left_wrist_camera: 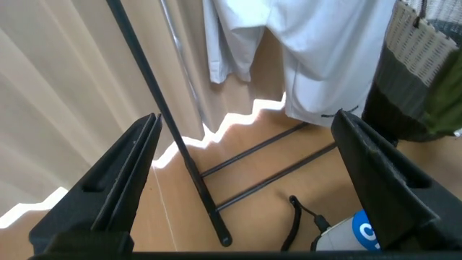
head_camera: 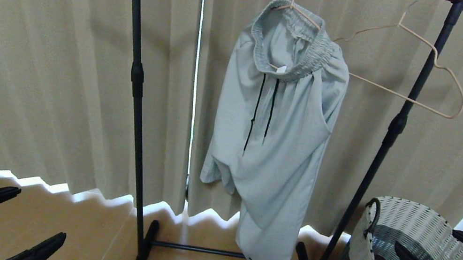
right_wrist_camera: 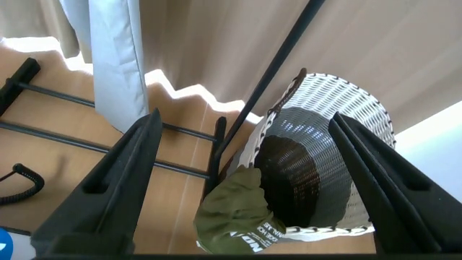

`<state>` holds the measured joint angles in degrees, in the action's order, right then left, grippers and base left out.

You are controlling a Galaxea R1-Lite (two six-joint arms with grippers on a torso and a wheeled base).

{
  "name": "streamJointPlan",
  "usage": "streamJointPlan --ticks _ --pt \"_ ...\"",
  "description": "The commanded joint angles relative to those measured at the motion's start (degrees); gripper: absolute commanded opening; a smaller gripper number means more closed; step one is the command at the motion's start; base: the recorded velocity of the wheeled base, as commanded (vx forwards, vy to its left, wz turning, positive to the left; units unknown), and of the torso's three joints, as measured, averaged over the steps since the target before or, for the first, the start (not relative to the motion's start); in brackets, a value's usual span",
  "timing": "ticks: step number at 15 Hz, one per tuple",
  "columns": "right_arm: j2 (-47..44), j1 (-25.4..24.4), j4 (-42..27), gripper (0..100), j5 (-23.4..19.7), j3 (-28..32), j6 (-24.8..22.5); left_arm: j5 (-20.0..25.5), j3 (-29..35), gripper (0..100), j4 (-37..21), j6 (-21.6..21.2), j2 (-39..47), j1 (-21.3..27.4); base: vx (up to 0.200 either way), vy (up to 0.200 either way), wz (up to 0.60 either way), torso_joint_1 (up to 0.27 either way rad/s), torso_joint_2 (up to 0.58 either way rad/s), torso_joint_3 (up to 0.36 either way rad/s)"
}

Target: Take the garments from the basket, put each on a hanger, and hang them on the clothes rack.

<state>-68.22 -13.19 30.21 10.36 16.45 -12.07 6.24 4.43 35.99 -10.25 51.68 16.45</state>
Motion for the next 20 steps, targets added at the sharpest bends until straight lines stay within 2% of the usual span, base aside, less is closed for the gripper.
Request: streamJointPlan --ticks 1,8,11,13,17,19,20 --pt "0.1 -0.1 0.0 100 0.0 0.0 -0.1 0.0 0.1 100 0.0 0.1 0.6 0.0 0.200 -0.200 0.00 0.002 0.01 0.002" --pt "0.1 -0.1 -0.1 100 0.1 -0.1 -0.1 -0.1 -0.5 100 0.0 0.0 0.6 0.0 0.200 -0.200 0.00 -0.002 0.01 0.004" --pt "0.1 0.5 -0.8 100 0.4 -0.2 -0.1 -0.1 -1.0 100 0.1 -0.2 0.2 0.0 0.000 0.000 0.00 0.000 0.00 0.000" --pt "-0.1 1.6 -1.7 100 0.4 -2.3 -0.5 -0.1 -1.1 100 0.0 0.0 0.0 0.0 0.000 0.000 0.00 0.000 0.00 0.000" --pt "-1.7 1.6 -12.0 100 0.0 -3.0 -0.3 -0.1 -1.2 100 0.1 0.0 -0.7 0.0 0.000 0.000 0.00 0.000 0.00 0.000" --pt "-3.3 1.6 -14.7 100 -0.4 -3.0 -0.2 -0.1 -1.2 100 0.0 0.0 -1.2 0.0 -0.200 0.000 0.00 0.005 0.00 0.005" --pt "-5.4 1.6 -15.7 100 -2.5 -3.0 -0.1 -0.1 -1.2 100 0.0 0.1 -2.0 -0.1 -0.200 0.000 0.00 0.012 0.02 0.002"
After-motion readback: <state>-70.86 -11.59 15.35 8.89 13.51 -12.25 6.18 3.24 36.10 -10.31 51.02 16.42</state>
